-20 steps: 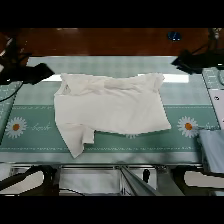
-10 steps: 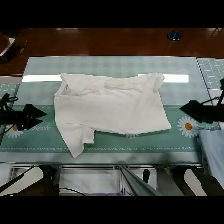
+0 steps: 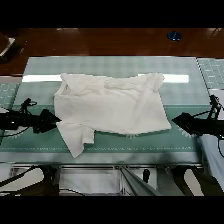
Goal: Fold the shirts.
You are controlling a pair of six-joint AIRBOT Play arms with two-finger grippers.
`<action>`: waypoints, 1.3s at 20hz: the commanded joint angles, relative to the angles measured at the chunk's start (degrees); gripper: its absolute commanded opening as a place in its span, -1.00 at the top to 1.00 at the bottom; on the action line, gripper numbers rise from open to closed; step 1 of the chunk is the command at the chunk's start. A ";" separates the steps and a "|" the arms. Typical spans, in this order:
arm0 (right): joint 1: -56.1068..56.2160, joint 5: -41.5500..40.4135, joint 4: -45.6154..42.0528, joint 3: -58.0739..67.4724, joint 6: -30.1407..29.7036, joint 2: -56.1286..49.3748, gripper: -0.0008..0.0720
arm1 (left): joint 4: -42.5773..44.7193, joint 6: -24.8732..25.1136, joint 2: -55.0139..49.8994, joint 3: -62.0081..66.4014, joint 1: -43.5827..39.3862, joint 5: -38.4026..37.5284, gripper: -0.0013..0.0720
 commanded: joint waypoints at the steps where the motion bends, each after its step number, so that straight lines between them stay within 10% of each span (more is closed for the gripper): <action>1: -0.02 0.72 0.61 -0.44 0.44 0.22 -0.16 | 0.63 0.20 -2.38 -0.17 -3.80 5.03 0.06; 2: -0.02 -0.13 -0.76 -0.48 0.87 0.20 -0.16 | 0.66 0.33 -2.36 -0.04 -3.96 5.38 0.78; 3: -0.04 -2.10 -5.77 -1.03 5.42 0.20 -0.15 | 0.26 1.88 -2.36 0.24 -3.96 5.22 0.93; 5: -0.48 -2.14 -13.75 -2.75 13.97 -0.48 -0.14 | 0.26 3.30 -2.34 1.07 -3.93 4.02 0.93; 21: -0.26 -10.73 20.37 -5.31 -6.05 -22.62 -0.07 | -0.09 3.67 -2.27 1.97 -3.96 3.63 0.93; 24: 5.05 -12.22 21.84 -2.10 -7.48 -26.64 0.25 | -0.42 3.69 -2.12 2.60 -3.96 2.43 0.93; 26: 9.11 -10.99 20.13 3.52 -8.22 -29.18 0.83 | -1.81 3.67 -1.84 4.35 -3.93 1.11 0.93</action>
